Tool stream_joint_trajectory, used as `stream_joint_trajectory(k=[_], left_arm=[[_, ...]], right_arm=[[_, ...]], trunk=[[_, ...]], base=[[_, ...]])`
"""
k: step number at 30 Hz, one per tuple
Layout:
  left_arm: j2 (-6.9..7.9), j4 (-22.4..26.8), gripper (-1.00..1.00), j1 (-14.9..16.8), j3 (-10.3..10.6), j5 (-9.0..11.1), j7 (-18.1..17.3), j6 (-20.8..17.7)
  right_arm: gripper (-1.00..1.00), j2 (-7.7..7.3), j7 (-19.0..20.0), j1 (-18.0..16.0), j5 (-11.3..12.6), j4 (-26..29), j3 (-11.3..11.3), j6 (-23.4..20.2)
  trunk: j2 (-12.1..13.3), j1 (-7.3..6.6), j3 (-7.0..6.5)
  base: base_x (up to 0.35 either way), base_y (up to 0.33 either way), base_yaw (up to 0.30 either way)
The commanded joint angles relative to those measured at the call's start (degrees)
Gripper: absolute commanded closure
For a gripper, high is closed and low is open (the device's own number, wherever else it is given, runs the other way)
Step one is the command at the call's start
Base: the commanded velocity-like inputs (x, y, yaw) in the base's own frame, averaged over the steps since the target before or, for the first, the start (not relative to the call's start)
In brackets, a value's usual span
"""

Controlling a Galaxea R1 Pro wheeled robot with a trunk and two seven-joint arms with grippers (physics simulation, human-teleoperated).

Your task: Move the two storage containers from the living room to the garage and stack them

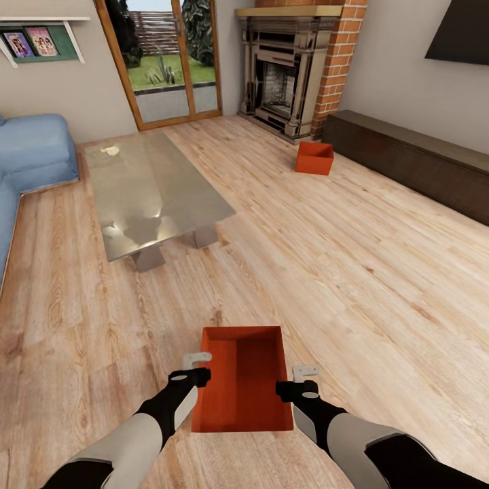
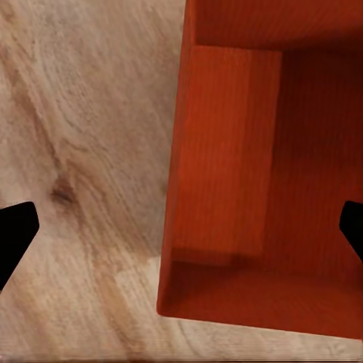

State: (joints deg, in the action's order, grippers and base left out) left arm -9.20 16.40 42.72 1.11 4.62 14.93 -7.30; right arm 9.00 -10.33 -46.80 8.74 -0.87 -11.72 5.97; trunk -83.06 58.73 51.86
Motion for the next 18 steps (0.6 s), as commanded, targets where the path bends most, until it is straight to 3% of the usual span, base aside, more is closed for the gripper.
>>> stream_joint_trajectory(k=[1,5,18], left_arm=[[-0.01,0.1,-1.0,0.0,0.2,0.6,0.3,-0.4],[-0.03,-1.2,-1.0,0.0,0.2,0.8,0.4,-0.6],[0.08,-3.0,-1.0,0.0,0.3,0.8,0.4,-0.4]], right_arm=[[-1.0,0.01,-0.1,0.0,0.6,-0.1,-0.5,0.4],[-1.0,0.12,-0.1,0.0,0.6,0.4,-0.5,3.0],[-1.0,-0.07,0.4,-0.1,0.8,0.8,-0.2,3.6]], trunk=[[0.0,0.0,0.04],[0.0,0.0,0.04],[0.0,0.0,0.04]], base=[[0.0,0.0,0.0],[0.0,0.0,0.0],[0.0,0.0,0.0]])
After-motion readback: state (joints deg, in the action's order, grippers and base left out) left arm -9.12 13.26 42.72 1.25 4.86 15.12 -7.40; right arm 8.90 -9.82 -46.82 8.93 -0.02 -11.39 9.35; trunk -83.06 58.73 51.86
